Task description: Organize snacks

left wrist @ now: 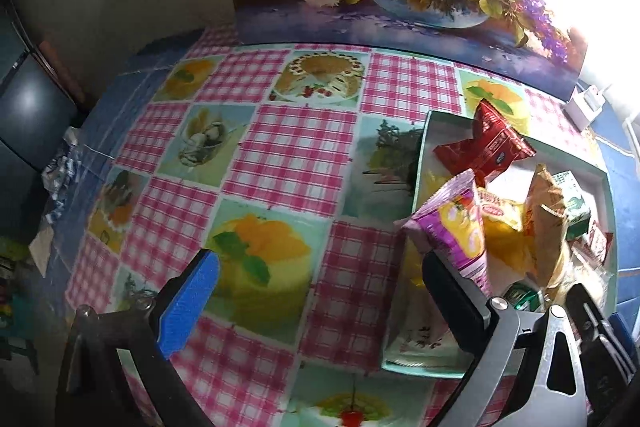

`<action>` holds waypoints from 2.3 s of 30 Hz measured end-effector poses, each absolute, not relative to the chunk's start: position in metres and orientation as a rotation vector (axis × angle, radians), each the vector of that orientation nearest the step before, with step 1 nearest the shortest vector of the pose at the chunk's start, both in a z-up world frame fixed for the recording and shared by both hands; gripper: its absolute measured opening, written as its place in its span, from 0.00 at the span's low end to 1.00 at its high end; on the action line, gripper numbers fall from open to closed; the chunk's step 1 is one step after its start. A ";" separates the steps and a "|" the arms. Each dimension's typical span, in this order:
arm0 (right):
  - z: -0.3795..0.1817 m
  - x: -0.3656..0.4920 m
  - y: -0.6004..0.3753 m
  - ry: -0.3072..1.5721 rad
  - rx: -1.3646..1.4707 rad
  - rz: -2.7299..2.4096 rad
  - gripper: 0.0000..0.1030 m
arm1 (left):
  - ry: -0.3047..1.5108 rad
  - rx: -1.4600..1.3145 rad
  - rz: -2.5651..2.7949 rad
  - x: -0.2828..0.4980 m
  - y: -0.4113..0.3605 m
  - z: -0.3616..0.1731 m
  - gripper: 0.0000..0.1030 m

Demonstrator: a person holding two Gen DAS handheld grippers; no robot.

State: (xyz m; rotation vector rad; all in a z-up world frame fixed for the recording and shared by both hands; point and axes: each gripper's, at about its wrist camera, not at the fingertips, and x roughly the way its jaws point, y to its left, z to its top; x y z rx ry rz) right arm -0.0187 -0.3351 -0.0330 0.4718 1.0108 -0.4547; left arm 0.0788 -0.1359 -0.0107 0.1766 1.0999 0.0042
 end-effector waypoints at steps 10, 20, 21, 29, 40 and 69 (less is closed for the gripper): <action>-0.024 -0.043 -0.312 0.986 0.448 -0.420 1.00 | 1.007 0.297 0.016 0.045 -0.115 0.007 0.98; -0.025 -0.060 -0.288 0.997 0.409 -0.382 1.00 | 0.982 0.317 0.022 0.013 -0.091 0.006 0.98; -0.025 -0.062 -0.286 0.997 0.407 -0.380 1.00 | 0.980 0.312 0.024 0.011 -0.088 0.006 0.98; -0.021 -0.066 -0.275 0.993 0.369 -0.373 1.00 | 0.979 0.288 0.027 0.005 -0.077 0.007 0.98; -0.024 -0.061 -0.270 1.009 0.355 -0.360 1.00 | 0.997 0.261 0.030 0.010 -0.068 0.004 0.98; -0.034 -0.052 -0.265 1.042 0.335 -0.338 1.00 | 1.027 0.225 0.021 0.016 -0.061 -0.001 0.98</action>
